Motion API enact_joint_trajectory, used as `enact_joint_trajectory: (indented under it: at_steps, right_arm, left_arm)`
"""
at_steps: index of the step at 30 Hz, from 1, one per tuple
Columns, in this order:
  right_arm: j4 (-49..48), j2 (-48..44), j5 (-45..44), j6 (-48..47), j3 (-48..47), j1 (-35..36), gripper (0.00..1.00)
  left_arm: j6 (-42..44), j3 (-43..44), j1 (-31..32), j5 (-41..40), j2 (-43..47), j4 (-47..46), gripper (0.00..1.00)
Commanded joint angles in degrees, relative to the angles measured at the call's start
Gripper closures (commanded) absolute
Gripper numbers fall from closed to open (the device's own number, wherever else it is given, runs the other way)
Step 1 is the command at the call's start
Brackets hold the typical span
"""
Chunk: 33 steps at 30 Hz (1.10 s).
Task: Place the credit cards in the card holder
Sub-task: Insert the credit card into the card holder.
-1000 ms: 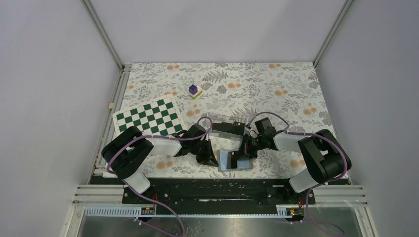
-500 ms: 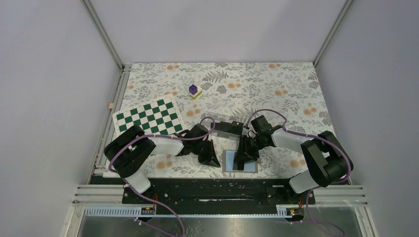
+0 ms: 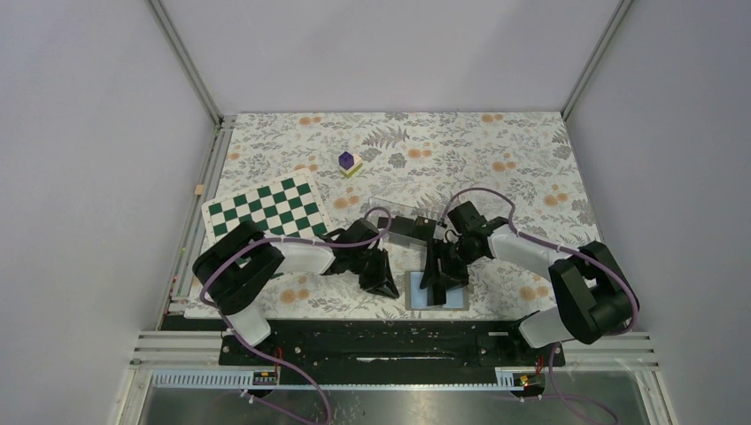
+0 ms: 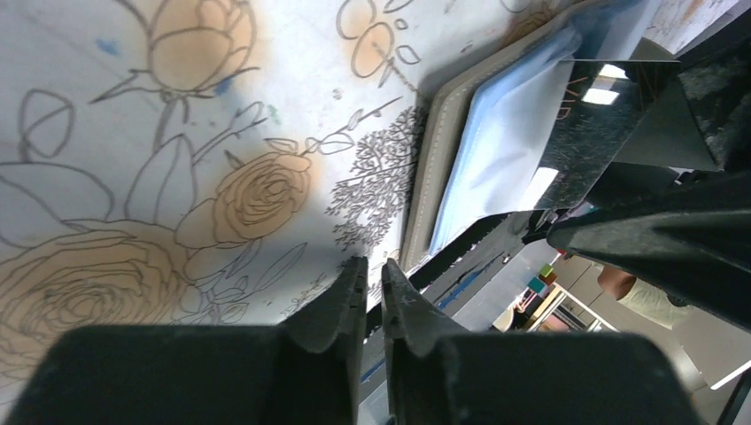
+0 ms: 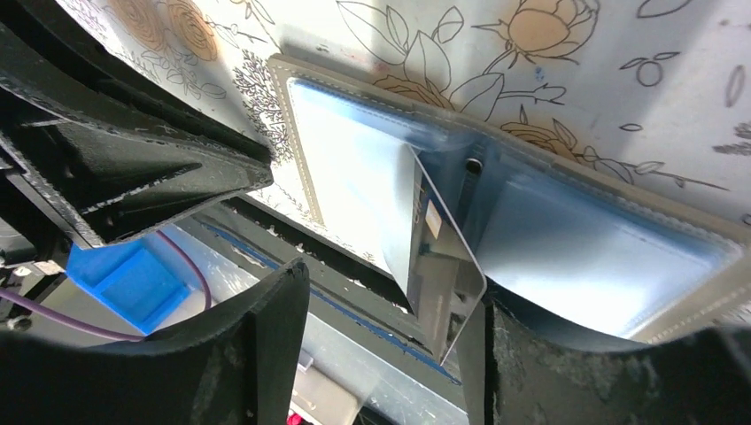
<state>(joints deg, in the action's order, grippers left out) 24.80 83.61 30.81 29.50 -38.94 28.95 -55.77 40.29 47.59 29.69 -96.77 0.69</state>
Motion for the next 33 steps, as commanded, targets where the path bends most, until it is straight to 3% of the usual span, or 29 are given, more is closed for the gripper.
enact_joint_trajectory:
  at_steps: [1, 4, 13, 23, 33]
  right_arm:
    - [6.7, -3.4, -3.9, -2.7, -4.0, 0.6, 0.34]
    - [8.7, -3.5, -5.5, -3.3, -5.3, 0.6, 0.33]
    - [9.5, -0.6, -8.9, -5.4, -4.4, 0.6, 0.31]
    - [6.3, 2.8, -5.5, -4.8, -4.8, 0.9, 0.49]
    - [3.1, 2.6, -2.3, -2.8, -5.3, 3.7, 0.53]
  left_arm:
    - [2.0, 1.6, 0.1, -4.5, -2.2, 2.9, 0.82]
    - [1.9, 3.0, 0.1, -4.0, -3.0, 2.8, 0.77]
    - [2.3, 7.0, 0.1, -3.1, -7.8, 4.0, 0.77]
    - [2.3, 7.6, 0.3, -2.7, -9.3, 4.0, 0.88]
    - [1.9, 9.2, 1.2, -2.0, -10.3, 4.0, 0.90]
